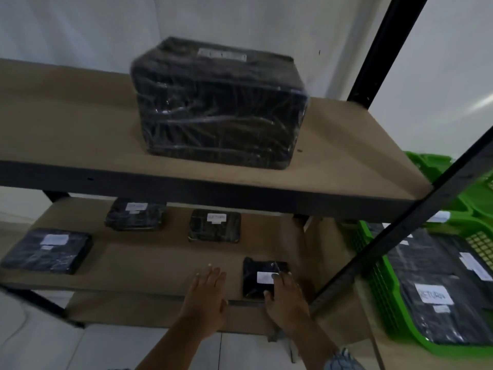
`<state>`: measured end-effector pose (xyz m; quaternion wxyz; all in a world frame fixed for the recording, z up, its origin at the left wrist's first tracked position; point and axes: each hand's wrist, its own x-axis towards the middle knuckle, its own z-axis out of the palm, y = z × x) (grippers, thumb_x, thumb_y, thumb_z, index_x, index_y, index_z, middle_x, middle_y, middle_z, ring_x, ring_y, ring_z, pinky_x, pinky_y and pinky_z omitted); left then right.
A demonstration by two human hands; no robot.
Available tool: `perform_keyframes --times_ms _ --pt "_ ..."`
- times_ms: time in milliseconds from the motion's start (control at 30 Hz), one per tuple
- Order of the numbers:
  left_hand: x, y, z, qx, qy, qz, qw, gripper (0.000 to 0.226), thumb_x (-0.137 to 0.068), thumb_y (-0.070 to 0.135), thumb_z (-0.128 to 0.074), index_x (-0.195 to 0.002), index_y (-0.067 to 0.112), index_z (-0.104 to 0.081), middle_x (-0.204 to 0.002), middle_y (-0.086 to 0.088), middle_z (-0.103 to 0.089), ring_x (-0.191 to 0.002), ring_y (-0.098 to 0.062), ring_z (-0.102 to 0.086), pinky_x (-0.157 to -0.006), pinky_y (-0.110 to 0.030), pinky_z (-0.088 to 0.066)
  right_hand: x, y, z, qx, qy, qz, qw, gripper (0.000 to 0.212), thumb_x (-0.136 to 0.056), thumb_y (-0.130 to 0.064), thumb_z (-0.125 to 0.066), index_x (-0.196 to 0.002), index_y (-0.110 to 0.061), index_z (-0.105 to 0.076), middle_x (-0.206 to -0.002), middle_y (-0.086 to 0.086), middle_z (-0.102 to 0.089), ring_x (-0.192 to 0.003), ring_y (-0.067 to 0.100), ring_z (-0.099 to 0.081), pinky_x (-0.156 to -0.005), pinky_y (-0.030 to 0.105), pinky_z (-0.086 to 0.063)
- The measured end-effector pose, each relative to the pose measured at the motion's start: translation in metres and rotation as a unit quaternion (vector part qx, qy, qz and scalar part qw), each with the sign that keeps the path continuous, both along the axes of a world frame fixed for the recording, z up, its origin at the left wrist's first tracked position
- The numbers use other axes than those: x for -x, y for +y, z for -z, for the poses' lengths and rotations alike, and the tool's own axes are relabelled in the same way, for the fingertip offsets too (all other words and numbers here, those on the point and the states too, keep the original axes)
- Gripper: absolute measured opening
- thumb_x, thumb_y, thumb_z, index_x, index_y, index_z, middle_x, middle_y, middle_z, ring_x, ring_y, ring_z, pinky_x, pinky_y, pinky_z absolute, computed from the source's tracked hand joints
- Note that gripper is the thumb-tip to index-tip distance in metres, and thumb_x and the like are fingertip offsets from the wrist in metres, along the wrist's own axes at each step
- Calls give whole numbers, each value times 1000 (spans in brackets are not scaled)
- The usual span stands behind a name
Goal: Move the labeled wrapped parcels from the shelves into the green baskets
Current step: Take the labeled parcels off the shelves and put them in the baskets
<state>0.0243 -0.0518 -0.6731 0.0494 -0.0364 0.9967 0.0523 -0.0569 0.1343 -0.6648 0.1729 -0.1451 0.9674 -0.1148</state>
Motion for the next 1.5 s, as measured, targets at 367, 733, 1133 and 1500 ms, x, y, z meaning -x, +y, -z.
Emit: perform_keyframes --times_ms 367,733,1133,1500 --pt "58 -5 120 -49 71 13 996 49 -79 33 -39 -110 3 -62 -115 -17 -64 -110 -36 -58 -89 -56 -45 38 20 115 55 105 110 987 53 -95 -40 -38 -143 -18 -34 -149 7 -37 -141 28 -27 -118 45 -19" --pt "71 -22 159 -2 185 26 982 62 -87 51 -18 -136 25 -45 -141 1 -47 -131 -19 -38 -107 -43 -30 45 19 170 61 329 117 935 75 -85 -55 -20 -129 -5 -54 -142 18 -47 -140 32 -31 -116 43 4" --pt "68 -21 164 -12 212 17 977 70 -81 56 -10 -138 31 -43 -142 5 -45 -130 -15 -39 -108 -38 -26 27 32 151 416 217 152 870 45 -86 -26 -67 -123 -23 -43 -109 -15 -55 -106 9 -56 -83 24 -45" --pt "67 -19 164 -24 227 15 973 72 -79 57 -9 -136 30 -45 -141 5 -46 -130 -14 -39 -107 -37 -28 34 29 156 390 232 196 869 51 -86 -28 -66 -130 -19 -43 -131 0 -54 -119 18 -52 -92 32 -47"
